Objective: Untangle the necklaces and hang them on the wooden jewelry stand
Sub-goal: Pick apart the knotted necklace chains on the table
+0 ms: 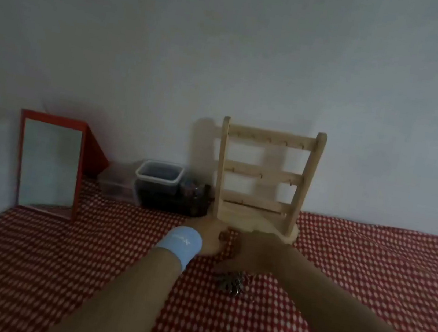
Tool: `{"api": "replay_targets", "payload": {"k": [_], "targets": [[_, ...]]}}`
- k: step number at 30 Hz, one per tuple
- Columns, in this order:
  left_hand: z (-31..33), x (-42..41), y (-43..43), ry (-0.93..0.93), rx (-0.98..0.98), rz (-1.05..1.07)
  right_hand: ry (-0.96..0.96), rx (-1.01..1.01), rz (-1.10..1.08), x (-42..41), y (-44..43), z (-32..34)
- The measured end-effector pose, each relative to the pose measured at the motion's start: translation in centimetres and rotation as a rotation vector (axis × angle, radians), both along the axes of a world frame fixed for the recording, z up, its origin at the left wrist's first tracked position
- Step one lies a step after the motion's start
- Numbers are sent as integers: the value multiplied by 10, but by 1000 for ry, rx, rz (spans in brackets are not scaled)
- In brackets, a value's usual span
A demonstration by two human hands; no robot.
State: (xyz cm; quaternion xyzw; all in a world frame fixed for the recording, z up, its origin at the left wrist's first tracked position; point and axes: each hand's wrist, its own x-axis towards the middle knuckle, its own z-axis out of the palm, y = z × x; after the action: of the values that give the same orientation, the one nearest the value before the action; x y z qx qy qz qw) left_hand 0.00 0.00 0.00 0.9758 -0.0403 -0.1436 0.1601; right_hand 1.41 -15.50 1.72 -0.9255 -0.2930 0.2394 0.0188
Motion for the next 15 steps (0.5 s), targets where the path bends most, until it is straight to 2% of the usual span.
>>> {"api": "replay_targets", "payload": {"k": [4,12,15], "targets": [[-29,0,-2,-80,-28,8,-50,-5,-12,4,-5,-26],[-58,-38,-4,-216,-292,79,-83,378,-264,-33,-24,-52],[-60,-59,-7,-262,-388,83,-39,578,-377,-52,-34,-55]]}}
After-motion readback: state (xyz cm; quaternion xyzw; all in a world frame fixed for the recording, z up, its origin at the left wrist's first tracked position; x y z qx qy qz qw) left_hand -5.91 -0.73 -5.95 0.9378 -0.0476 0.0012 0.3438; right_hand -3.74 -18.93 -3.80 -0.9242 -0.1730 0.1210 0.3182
